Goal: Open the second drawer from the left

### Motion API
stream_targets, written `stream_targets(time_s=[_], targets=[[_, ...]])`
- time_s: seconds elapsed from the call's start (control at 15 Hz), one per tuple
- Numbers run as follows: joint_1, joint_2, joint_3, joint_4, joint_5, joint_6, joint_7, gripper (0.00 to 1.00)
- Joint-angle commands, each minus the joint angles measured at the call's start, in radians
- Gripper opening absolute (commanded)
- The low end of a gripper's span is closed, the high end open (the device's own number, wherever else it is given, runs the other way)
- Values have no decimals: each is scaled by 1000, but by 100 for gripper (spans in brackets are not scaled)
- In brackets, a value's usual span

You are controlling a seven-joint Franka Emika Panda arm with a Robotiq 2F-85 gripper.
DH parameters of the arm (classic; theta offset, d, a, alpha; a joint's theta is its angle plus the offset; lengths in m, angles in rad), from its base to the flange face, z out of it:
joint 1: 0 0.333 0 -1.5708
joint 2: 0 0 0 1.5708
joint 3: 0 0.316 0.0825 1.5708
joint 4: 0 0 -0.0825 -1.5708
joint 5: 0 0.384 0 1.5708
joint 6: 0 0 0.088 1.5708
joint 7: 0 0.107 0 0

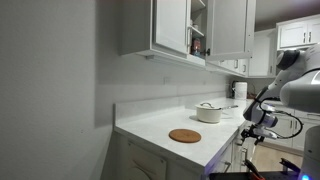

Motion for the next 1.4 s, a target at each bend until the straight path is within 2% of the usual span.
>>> stream_targets(time_s=[0.0, 0.33, 0.67, 0.73, 0.8, 1.07, 1.33], targets=[[-26, 69, 28, 61, -64, 61, 18, 100], [-33, 123, 43, 99, -147, 126, 49, 100], [2, 125, -4, 119, -168, 108, 98, 100], [5, 124, -8, 121, -167, 107, 102, 82], [8, 119, -11, 118, -166, 104, 110, 74], [13, 101, -11, 107, -164, 104, 118, 46], [79, 75, -67, 103, -143, 93, 171, 16]])
